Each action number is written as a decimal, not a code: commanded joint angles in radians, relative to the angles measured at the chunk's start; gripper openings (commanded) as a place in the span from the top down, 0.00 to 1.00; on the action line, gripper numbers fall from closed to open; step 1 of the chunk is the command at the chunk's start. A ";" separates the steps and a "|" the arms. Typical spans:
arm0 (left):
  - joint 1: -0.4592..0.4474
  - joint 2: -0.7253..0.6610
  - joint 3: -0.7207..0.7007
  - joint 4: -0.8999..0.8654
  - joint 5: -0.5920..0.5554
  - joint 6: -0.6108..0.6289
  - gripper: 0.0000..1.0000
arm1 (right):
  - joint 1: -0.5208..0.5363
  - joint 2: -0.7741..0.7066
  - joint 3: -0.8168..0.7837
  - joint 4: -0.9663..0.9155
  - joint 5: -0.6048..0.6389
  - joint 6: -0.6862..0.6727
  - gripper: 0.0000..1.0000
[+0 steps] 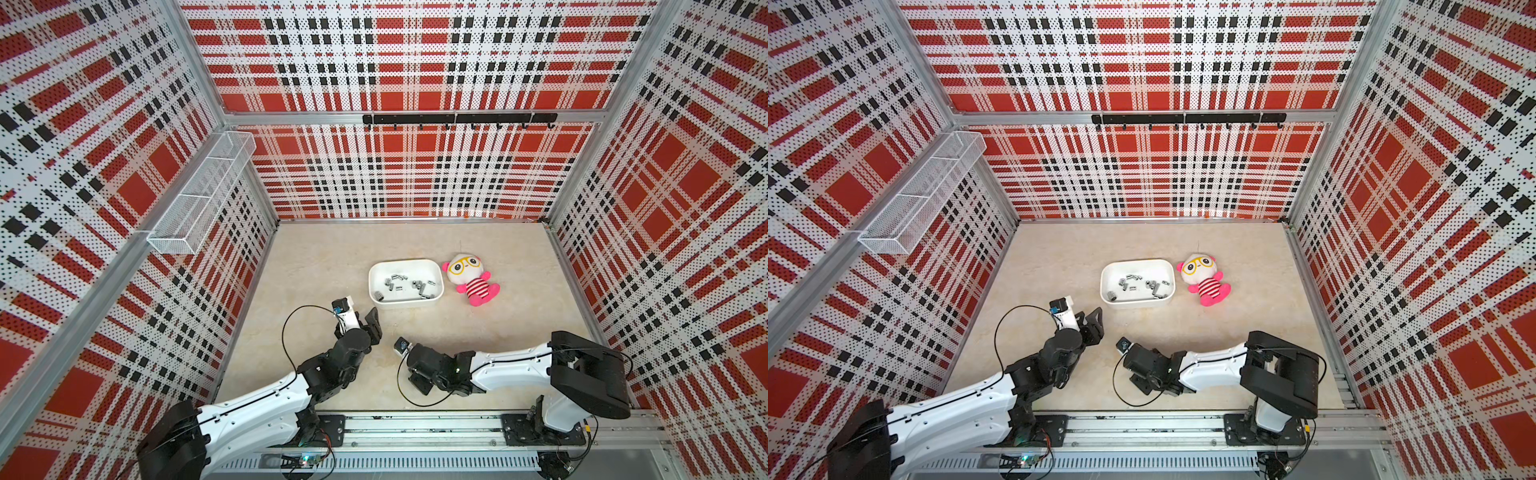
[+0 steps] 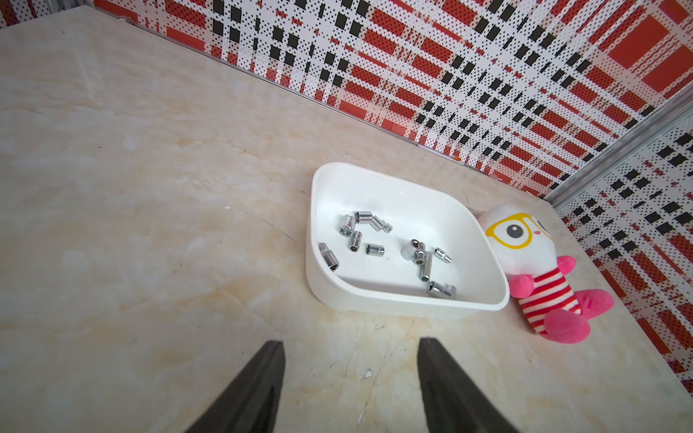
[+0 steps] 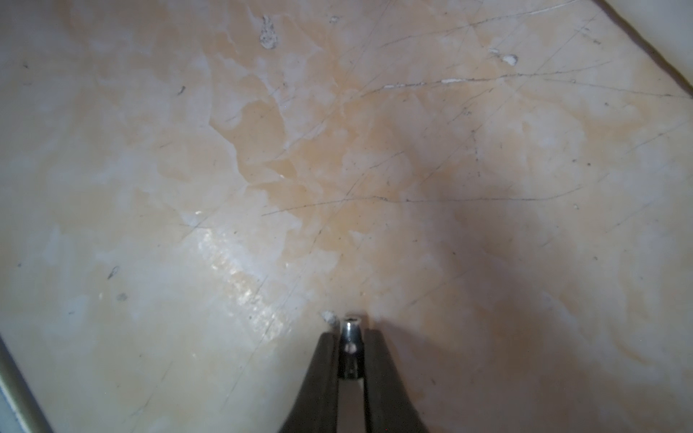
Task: Put the socket on the desktop into the storage box
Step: Pick up the socket head from the center of the board, then place the socket head in the storage box.
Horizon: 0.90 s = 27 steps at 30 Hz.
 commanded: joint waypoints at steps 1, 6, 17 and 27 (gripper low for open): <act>-0.003 0.017 0.017 0.025 -0.027 0.001 0.38 | 0.005 -0.039 -0.003 -0.044 0.085 0.019 0.96; -0.001 0.052 0.021 0.028 -0.063 -0.004 0.38 | -0.036 -0.154 0.014 -0.075 0.133 0.045 1.00; 0.006 0.091 0.044 0.023 -0.068 0.016 0.37 | -0.343 -0.016 0.360 -0.073 -0.064 0.009 0.98; 0.011 0.070 0.047 0.008 -0.070 0.022 0.32 | -0.450 0.275 0.679 -0.160 -0.076 0.024 0.89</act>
